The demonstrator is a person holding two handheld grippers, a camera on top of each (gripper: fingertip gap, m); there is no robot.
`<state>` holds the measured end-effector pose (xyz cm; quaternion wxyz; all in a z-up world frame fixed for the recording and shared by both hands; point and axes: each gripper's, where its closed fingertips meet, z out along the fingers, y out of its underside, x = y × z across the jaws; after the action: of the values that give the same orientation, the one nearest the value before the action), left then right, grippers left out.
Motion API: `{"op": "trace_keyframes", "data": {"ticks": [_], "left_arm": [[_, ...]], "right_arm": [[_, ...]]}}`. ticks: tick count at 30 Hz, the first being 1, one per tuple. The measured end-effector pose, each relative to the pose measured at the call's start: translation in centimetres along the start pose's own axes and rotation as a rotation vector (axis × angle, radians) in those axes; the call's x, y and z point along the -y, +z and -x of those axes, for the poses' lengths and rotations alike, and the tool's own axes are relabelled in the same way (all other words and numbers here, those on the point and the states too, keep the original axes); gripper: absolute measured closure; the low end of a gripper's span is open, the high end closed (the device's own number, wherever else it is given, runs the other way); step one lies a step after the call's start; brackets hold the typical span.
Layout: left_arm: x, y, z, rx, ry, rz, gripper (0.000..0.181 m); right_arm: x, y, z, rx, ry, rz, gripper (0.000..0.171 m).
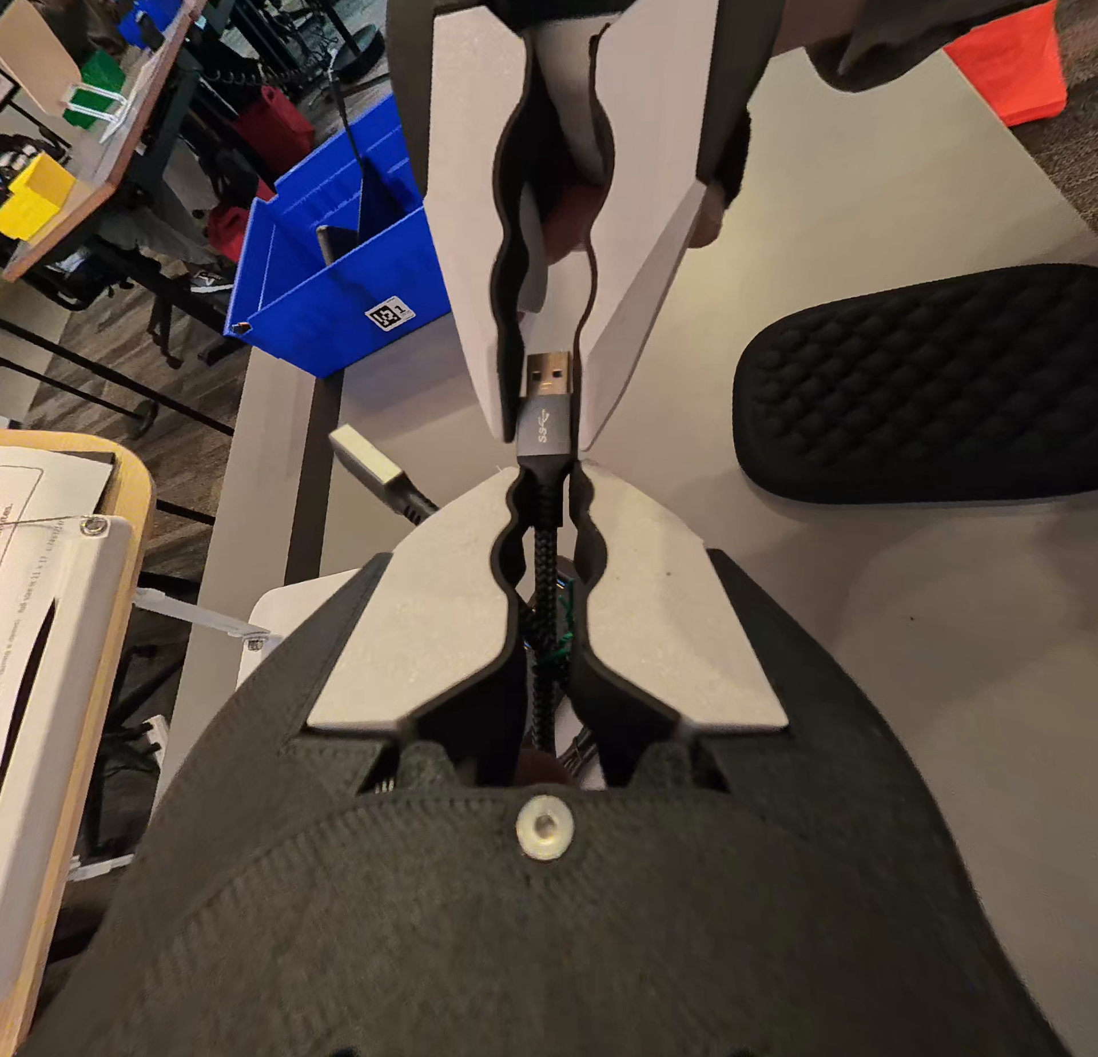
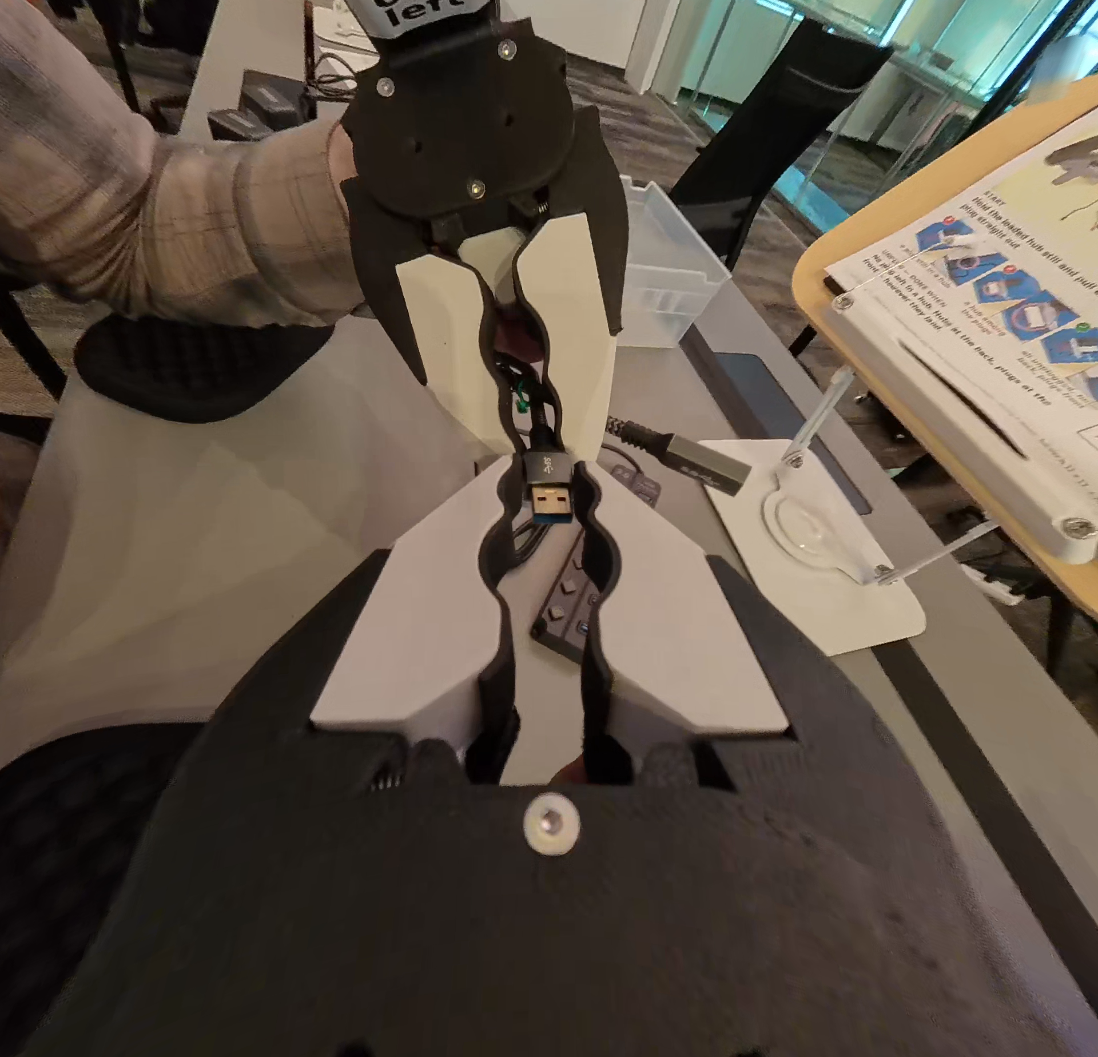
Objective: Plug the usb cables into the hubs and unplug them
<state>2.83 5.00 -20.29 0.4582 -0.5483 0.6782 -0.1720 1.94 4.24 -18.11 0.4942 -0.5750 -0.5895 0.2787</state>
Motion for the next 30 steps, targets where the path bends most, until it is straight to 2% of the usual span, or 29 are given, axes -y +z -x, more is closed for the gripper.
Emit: {"op": "trace_keyframes", "data": {"ticks": [3,7,9,12,15,21,23,28,30], "left_arm": [[0.0,0.1,-0.2,-0.005,0.008,0.006,0.170],[1.1,-0.2,-0.3,-0.025,-0.032,-0.074,0.169],[1.7,-0.6,-0.6,-0.060,-0.062,-0.119,0.168],[3.4,-2.0,-0.7,-0.117,-0.121,-0.240,0.150],[4.4,-3.1,-0.8,-0.156,-0.142,-0.318,0.144],[3.2,-2.2,-2.9,-0.241,-0.043,-0.268,0.141],[3.3,-2.1,-3.2,-0.265,-0.039,-0.297,0.142],[4.6,-2.4,-1.8,-0.240,-0.118,-0.479,0.163],[4.7,-1.8,-1.6,-0.222,-0.141,-0.505,0.167]], "right_arm": [[-0.1,-0.1,0.2,0.032,0.037,-0.006,0.157],[0.8,-0.7,0.3,0.067,0.099,-0.105,0.153],[1.2,-1.1,0.6,0.097,0.121,-0.159,0.158],[1.5,-1.5,1.0,0.132,0.144,-0.225,0.158],[2.2,-1.9,1.3,0.156,0.155,-0.302,0.158],[3.7,-1.1,2.8,0.244,0.119,-0.365,0.158],[4.5,-1.2,2.7,0.262,0.145,-0.424,0.158],[5.2,-2.1,1.7,0.246,0.221,-0.566,0.158],[4.9,-2.4,1.4,0.232,0.236,-0.586,0.158]]}}
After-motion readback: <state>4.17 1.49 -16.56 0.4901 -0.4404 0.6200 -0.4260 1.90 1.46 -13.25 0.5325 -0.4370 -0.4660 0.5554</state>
